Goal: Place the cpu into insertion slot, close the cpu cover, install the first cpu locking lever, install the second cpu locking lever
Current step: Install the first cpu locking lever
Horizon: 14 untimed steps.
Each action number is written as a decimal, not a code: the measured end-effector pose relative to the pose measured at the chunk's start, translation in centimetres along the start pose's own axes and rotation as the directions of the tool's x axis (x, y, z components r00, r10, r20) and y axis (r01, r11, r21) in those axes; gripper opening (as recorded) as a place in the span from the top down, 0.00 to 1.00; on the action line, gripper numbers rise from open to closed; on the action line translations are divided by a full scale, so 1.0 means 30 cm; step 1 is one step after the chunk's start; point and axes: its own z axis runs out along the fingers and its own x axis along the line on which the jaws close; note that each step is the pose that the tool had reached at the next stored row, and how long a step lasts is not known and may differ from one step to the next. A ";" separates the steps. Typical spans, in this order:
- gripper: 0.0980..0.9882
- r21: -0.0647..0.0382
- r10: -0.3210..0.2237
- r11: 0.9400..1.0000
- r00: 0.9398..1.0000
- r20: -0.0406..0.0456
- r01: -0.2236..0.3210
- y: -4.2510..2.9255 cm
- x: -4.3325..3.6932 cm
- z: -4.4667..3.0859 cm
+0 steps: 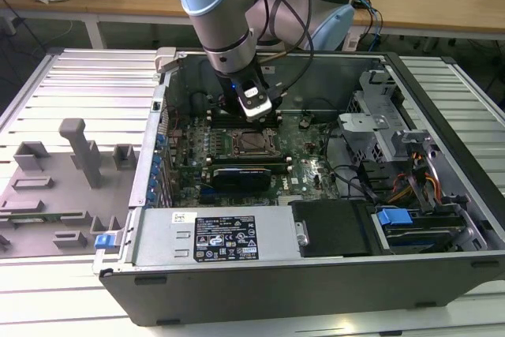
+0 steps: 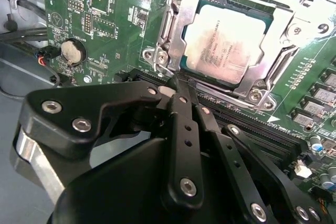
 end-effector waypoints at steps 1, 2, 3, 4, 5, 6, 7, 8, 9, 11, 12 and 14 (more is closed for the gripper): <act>0.99 0.000 0.000 1.000 1.000 0.000 0.000 -0.001 0.000 0.000; 0.99 0.000 0.000 1.000 1.000 0.000 0.000 -0.001 0.000 0.000; 0.99 0.000 0.000 1.000 1.000 0.000 0.000 -0.001 0.000 0.000; 0.99 0.000 0.000 1.000 1.000 0.000 0.000 -0.001 0.000 0.000; 0.99 0.000 0.000 1.000 1.000 0.000 0.000 -0.001 0.000 0.001; 0.99 -0.001 0.000 1.000 1.000 0.000 0.000 -0.001 0.000 0.001; 0.99 -0.001 0.000 1.000 1.000 0.000 0.000 -0.001 0.000 0.001; 0.99 -0.002 0.001 1.000 1.000 -0.001 -0.001 -0.002 0.000 0.001; 0.99 -0.003 0.001 1.000 1.000 -0.001 -0.001 -0.002 0.000 0.001; 0.99 -0.006 0.002 1.000 1.000 -0.001 -0.002 -0.002 0.000 0.002; 0.99 -0.009 0.003 1.000 1.000 -0.002 -0.003 -0.002 0.000 0.002; 0.99 -0.012 0.004 1.000 1.000 -0.003 -0.004 -0.002 0.001 0.003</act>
